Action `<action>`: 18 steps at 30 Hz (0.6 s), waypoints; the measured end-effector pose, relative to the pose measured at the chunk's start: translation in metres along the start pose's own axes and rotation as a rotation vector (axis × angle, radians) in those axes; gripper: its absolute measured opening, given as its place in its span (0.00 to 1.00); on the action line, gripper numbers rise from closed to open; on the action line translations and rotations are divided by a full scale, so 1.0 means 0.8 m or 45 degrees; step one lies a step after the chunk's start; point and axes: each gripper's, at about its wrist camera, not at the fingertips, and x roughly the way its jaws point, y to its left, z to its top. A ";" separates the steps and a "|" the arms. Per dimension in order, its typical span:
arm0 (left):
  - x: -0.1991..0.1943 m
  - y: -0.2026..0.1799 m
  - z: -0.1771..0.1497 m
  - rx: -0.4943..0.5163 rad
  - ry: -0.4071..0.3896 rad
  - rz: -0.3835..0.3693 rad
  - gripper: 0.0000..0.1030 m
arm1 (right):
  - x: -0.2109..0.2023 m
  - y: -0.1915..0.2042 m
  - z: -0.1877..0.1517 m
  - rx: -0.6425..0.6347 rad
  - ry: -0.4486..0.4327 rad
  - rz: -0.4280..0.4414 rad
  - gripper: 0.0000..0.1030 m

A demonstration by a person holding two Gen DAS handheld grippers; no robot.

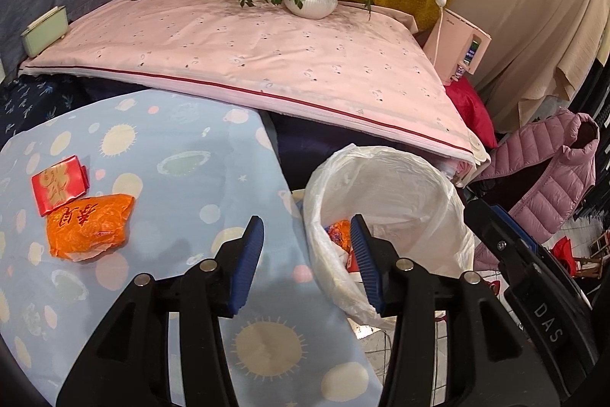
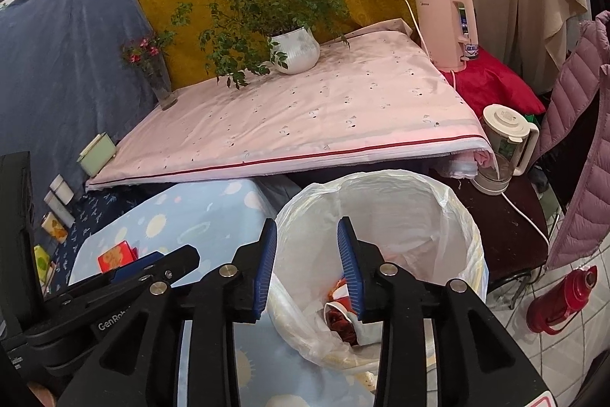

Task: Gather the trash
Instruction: 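Move both grippers back to the red packet and orange bag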

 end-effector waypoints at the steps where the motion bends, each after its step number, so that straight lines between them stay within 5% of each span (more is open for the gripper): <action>1: -0.001 0.004 0.000 -0.005 -0.001 0.004 0.44 | 0.001 0.004 -0.001 -0.007 0.002 0.003 0.33; 18: -0.023 0.091 -0.010 -0.145 -0.023 0.074 0.44 | 0.015 0.083 -0.016 -0.128 0.045 0.073 0.36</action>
